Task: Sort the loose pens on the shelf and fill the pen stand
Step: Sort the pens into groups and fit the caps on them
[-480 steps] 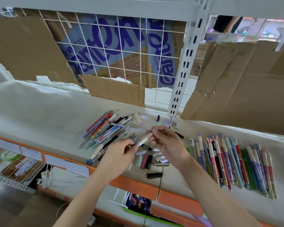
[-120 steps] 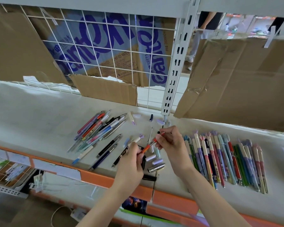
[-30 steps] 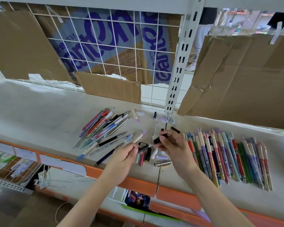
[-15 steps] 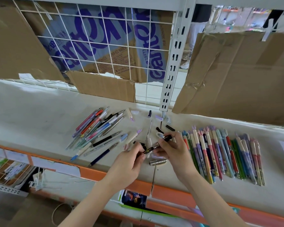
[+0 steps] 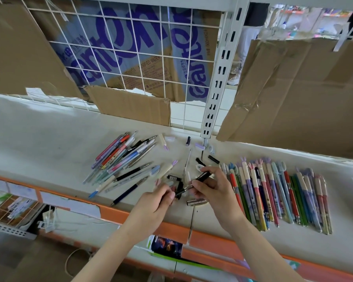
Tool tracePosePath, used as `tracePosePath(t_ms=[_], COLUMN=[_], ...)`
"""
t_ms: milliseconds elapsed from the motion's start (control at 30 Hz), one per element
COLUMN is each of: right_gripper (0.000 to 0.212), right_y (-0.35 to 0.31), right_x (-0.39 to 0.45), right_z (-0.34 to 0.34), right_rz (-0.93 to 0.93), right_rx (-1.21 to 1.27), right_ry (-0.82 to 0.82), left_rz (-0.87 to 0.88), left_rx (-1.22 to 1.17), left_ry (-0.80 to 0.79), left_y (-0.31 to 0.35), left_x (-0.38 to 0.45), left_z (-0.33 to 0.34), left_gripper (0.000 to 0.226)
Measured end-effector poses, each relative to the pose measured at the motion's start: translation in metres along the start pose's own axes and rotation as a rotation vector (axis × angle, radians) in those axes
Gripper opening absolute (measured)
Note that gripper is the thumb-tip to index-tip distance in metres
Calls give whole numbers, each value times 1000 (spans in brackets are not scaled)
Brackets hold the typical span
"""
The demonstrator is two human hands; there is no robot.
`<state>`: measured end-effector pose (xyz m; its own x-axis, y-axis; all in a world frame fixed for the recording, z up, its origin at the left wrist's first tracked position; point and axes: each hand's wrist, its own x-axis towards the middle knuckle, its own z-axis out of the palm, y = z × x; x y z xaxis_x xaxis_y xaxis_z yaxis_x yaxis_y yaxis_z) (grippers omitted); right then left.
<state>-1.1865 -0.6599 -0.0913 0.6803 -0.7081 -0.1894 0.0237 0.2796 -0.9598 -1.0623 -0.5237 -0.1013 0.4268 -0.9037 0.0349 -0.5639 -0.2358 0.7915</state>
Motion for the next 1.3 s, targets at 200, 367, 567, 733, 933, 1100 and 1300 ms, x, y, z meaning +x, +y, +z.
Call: tracePosePath(t_ms=[200,367,567,733,933,1100,1300], right_gripper=[22,17,15,24,22,10,14], right_y=[-3,-4,-5,-6,-12,-4,-11], right_x=[0,-1,0,7,17,17,48], right_z=[0,1,3,-4,-25,-30,-35], right_rz=[40,33,26,-24,-81,-143,-380], right_rx=[127,113,59,32,-349,-950,-1147], right_ry=[-50,-53,-69,-69,50,-65,191], left_rz=[-4,6,15,10,-49,-48,-78], left_rx=[-16,-32,-25,-33,-53,-42,-93], left_ry=[-4,30,55,28,78,91,119], left_y=[0,-2,-3,-3,-12,-13,-11], left_x=[3,2,4,3,2,2,2], left_z=[0,0,1,-2,-13,-12,-10], left_gripper=[11,10,16,22,32,20,17])
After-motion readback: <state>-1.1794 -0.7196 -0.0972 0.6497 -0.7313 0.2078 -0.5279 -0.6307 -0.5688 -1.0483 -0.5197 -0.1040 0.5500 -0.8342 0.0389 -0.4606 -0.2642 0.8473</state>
